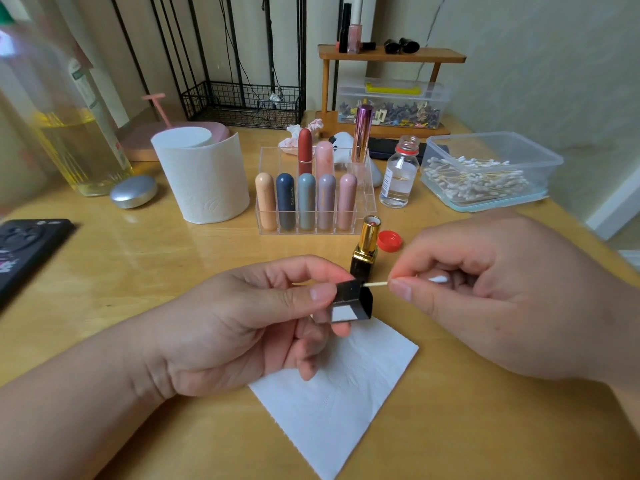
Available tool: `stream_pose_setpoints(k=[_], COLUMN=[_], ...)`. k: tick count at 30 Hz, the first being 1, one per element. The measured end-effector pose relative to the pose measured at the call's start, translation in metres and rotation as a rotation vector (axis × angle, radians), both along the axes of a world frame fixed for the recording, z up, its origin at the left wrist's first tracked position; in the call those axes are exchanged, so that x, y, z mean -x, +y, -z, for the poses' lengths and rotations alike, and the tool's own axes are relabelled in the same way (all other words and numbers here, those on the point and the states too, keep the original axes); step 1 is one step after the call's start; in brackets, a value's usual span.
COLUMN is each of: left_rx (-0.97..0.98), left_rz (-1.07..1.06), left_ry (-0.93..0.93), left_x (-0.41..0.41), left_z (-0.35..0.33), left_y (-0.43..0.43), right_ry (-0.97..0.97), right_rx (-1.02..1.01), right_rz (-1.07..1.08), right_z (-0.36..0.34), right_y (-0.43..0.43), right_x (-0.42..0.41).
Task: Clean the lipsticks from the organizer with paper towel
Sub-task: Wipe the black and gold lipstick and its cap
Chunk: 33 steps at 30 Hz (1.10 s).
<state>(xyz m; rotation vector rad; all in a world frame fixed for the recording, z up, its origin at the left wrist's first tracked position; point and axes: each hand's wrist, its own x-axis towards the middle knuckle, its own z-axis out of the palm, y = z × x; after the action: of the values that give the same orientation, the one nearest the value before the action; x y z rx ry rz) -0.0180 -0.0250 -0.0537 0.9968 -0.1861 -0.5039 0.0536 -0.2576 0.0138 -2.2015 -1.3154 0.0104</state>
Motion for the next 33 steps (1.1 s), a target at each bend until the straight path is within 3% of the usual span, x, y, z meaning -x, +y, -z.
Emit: stream_pose_setpoints(k=[8,17,23,33], left_rx=[-0.082,-0.065,-0.117,-0.037], left_rz=[0.036,-0.033,-0.032,-0.046], left_ry=[-0.006,0.017,-0.032,0.029], left_x=[-0.0001,0.0019,0.0026,-0.0002], left_z=[-0.0023,-0.0041,-0.005,-0.0055], left_y=[0.0012,-0.0009,-0.0031,-0.0014], right_ry=[0.075,0.256,0.151,-0.006], right_rx=[0.088,0.024,-0.033,0.019], right_rz=[-0.002,-0.113,-0.086,0.0], right_z=[0.0019,0.0011,-0.0003,-0.0039], right_y=[-0.0023,-0.0031,-0.001,0.0003], right_x=[-0.0024,-0.0002,0.0018,0.0062])
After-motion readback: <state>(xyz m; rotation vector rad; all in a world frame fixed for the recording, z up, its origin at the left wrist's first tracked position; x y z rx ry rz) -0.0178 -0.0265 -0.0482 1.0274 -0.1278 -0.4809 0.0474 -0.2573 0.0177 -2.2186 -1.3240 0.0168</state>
